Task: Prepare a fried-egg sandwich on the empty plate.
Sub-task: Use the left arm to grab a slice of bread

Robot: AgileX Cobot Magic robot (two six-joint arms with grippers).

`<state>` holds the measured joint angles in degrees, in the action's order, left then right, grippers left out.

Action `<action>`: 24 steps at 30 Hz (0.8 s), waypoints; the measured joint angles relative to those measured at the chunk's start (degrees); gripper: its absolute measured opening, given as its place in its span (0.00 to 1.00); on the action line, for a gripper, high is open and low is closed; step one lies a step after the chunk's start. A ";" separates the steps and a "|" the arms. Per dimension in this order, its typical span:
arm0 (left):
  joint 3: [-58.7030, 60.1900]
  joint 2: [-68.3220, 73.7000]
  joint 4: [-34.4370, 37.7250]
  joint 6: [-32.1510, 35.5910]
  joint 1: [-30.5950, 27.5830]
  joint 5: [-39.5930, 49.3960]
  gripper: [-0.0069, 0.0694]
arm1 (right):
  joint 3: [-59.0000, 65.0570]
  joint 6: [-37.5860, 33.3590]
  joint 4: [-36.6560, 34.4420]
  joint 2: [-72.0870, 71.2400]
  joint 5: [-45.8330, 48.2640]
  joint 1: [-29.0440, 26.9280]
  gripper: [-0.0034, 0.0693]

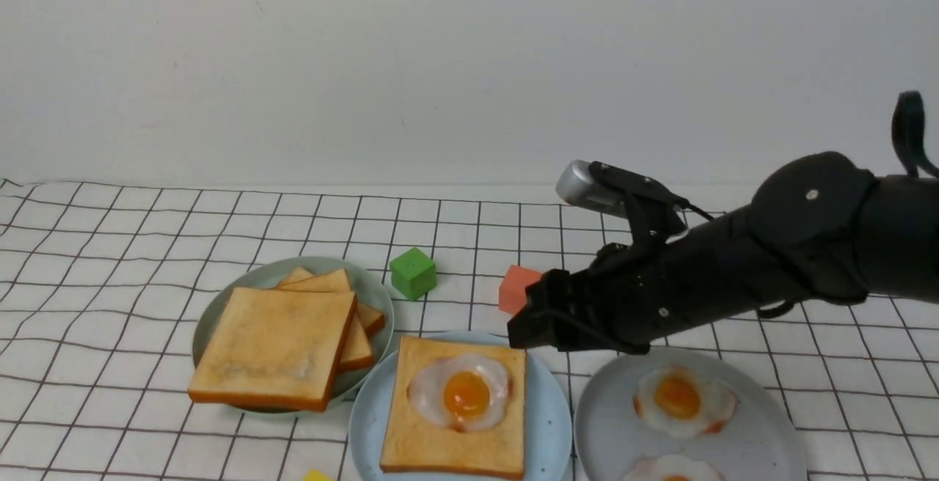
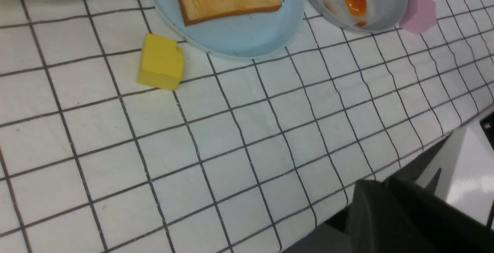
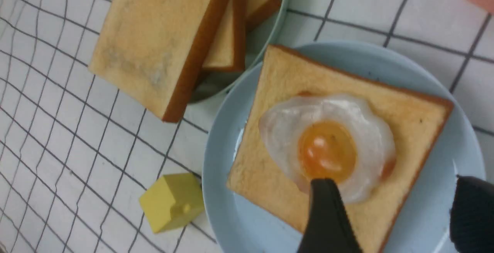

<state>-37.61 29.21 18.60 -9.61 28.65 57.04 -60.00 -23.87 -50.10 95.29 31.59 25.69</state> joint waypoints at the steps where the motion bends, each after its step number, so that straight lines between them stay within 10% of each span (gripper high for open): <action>1: 1.03 0.00 -0.68 -0.95 0.00 -1.94 0.17 | 0.13 3.42 3.16 -1.26 1.42 -0.01 0.64; 7: 5.27 3.10 -11.75 -16.00 0.00 -14.51 0.17 | 0.39 16.32 19.31 -9.91 7.41 -0.01 0.64; 14: 2.78 14.85 -29.46 -35.17 -0.06 -19.12 0.12 | 0.39 14.95 21.70 -18.11 6.75 -0.01 0.64; 24: -6.45 36.84 -23.89 -16.33 -16.77 -19.28 0.07 | 0.39 8.11 17.92 -21.87 14.93 -0.01 0.64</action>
<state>-44.06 66.05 -5.29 -25.94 11.87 37.77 -59.61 -15.76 -32.18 73.42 46.52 25.68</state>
